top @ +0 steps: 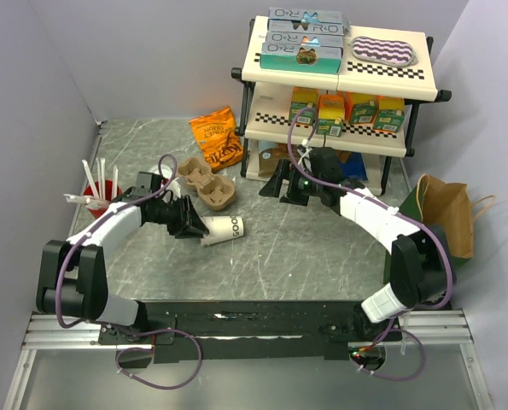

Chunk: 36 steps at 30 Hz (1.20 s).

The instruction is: Pack the takeout coffee

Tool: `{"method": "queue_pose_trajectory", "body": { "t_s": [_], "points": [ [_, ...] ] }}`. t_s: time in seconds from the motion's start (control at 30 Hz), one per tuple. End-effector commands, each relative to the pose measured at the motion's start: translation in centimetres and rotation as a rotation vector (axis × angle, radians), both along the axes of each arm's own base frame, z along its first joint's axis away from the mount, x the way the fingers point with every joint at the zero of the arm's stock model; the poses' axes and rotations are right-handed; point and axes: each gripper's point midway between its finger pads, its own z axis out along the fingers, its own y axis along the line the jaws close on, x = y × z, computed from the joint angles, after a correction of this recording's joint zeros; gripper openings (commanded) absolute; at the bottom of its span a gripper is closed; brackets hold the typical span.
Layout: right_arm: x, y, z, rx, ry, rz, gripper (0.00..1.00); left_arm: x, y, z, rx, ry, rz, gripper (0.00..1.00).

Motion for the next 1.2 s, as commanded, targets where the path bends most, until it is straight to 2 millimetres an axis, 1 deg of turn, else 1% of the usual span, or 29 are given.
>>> {"method": "queue_pose_trajectory", "body": {
  "t_s": [0.0,0.03,0.07,0.1,0.17,0.27,0.3,0.33,0.37,0.4,0.43,0.47,0.53,0.6,0.63,0.7,0.73,0.77,0.83,0.87,1.13,1.17],
  "points": [
    [-0.2,-0.2,2.5,0.026,-0.064,-0.004,0.97,1.7,-0.2,1.1,-0.017,-0.069,-0.020,0.40],
    [-0.2,-0.2,2.4,0.027,-0.063,-0.005,0.97,1.6,-0.2,1.0,-0.013,-0.059,-0.022,0.40],
    [-0.2,-0.2,2.3,0.027,-0.060,-0.007,0.97,1.8,-0.2,1.4,-0.015,-0.065,-0.029,0.39],
    [-0.2,-0.3,2.2,0.028,-0.056,-0.008,0.97,1.8,-0.1,1.6,-0.015,-0.079,-0.043,0.37],
    [-0.3,-0.3,2.1,0.029,-0.050,-0.011,0.97,1.6,0.4,2.1,0.000,-0.083,-0.046,0.37],
    [-0.1,-0.4,1.9,0.034,-0.040,-0.017,0.97,1.9,1.9,1.5,0.092,-0.104,-0.036,0.34],
    [0.0,-0.4,1.8,0.034,-0.036,-0.018,0.97,2.5,2.7,0.9,0.143,-0.123,-0.018,0.36],
    [0.2,-0.4,1.9,0.036,-0.038,-0.020,0.97,2.9,2.9,0.8,0.153,-0.137,-0.015,0.39],
    [0.2,-0.4,1.9,0.036,-0.038,-0.018,0.97,3.6,2.9,0.9,0.153,-0.167,-0.013,0.41],
    [0.3,-0.4,1.7,0.034,-0.032,-0.019,0.97,4.0,2.7,1.0,0.143,-0.183,-0.026,0.42],
    [0.4,-0.4,1.7,0.034,-0.028,-0.021,0.98,4.3,2.6,0.5,0.137,-0.178,-0.033,0.43],
    [0.5,-0.4,1.6,0.035,-0.026,-0.022,0.97,4.8,2.4,0.8,0.130,-0.194,-0.039,0.45],
    [0.7,-0.3,1.5,0.035,-0.021,-0.019,0.98,5.8,2.0,0.8,0.107,-0.228,-0.059,0.46],
    [0.9,-0.4,1.5,0.033,-0.019,-0.024,0.98,6.7,1.7,1.3,0.092,-0.272,-0.076,0.47],
    [0.9,-0.4,1.3,0.032,-0.014,-0.025,0.98,6.8,1.5,1.2,0.077,-0.275,-0.089,0.47],
    [1.0,-0.6,1.1,0.032,-0.006,-0.031,0.98,6.9,1.3,1.1,0.071,-0.278,-0.100,0.46],
    [1.0,-0.6,1.1,0.032,-0.003,-0.032,0.98,7.0,1.4,0.7,0.073,-0.266,-0.101,0.46],
    [1.1,-0.6,1.1,0.035,-0.003,-0.035,0.98,7.0,1.4,0.5,0.075,-0.258,-0.101,0.42],
    [1.1,-0.7,1.0,0.035,0.000,-0.037,0.98,6.9,1.3,0.3,0.072,-0.252,-0.103,0.39],
    [1.2,-0.7,1.0,0.034,0.001,-0.039,0.98,6.9,1.3,0.3,0.068,-0.252,-0.103,0.36],
    [1.4,-0.6,0.8,0.038,0.008,-0.041,0.98,6.4,0.8,-0.1,0.027,-0.233,-0.108,0.25],
    [1.4,-0.6,0.7,0.038,0.011,-0.040,0.98,6.5,0.7,0.0,0.020,-0.240,-0.105,0.22]
  ]
}}
